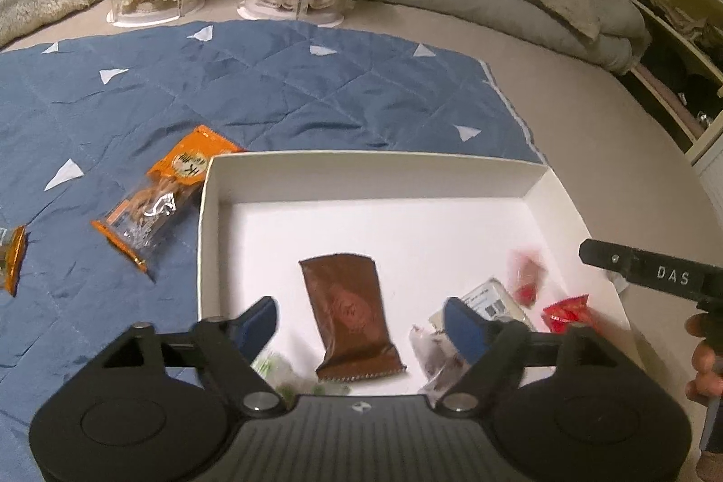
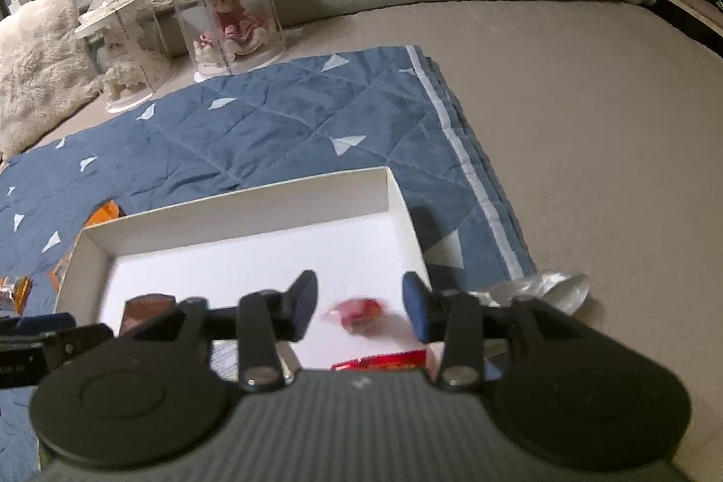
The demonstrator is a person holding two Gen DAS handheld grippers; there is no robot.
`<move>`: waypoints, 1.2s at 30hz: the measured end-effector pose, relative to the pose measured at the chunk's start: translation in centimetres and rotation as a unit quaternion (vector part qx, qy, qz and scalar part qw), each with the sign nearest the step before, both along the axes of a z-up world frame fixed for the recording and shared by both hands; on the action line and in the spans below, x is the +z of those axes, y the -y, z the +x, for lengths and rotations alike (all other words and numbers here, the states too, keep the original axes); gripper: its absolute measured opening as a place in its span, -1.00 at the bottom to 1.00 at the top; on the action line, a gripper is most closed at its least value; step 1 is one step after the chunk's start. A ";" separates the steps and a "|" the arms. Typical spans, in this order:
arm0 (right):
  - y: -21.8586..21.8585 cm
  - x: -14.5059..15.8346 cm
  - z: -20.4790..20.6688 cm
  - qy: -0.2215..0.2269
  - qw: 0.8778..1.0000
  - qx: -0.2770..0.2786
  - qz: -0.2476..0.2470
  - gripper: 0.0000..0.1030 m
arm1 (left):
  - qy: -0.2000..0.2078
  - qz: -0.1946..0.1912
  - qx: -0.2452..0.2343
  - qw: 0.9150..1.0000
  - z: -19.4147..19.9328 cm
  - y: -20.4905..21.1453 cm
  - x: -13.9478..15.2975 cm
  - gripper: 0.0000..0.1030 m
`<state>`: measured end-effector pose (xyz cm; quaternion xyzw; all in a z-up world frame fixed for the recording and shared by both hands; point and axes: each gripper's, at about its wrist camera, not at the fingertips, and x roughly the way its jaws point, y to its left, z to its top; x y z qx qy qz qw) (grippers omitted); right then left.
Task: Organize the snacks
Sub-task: 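Carry the brown packet and red-white packet into the white tray and release both, then lift both tools out of the tray and move toward the orange packets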
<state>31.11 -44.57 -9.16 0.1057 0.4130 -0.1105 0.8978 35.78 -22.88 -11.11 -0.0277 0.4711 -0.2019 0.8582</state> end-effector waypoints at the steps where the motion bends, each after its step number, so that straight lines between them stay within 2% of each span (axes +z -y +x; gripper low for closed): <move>1: -0.1 -0.1 -0.1 -0.003 1.000 0.002 -0.001 0.11 | -0.001 0.002 -0.001 1.000 -0.1 0.0 0.1 0.75; 8: -1.1 -0.2 -1.5 -0.013 1.000 0.018 0.000 0.27 | -0.012 0.018 -0.009 1.000 -1.1 0.0 0.6 1.00; 16: -1.8 0.4 -3.2 -0.011 1.000 0.023 -0.006 0.49 | -0.017 0.026 -0.021 0.999 -2.5 0.3 1.3 1.00; 20: -2.0 0.9 -4.6 -0.003 1.000 0.023 -0.010 0.77 | -0.015 0.026 -0.025 0.999 -3.2 0.3 1.7 1.00; 27: -2.1 1.3 -6.9 0.011 1.000 0.008 -0.019 0.99 | -0.008 0.027 -0.028 0.999 -4.2 0.0 2.2 1.00; 36: -2.8 1.7 -8.4 0.024 0.999 0.001 -0.032 0.99 | 0.000 0.018 -0.033 0.999 -5.4 -1.2 2.9 1.00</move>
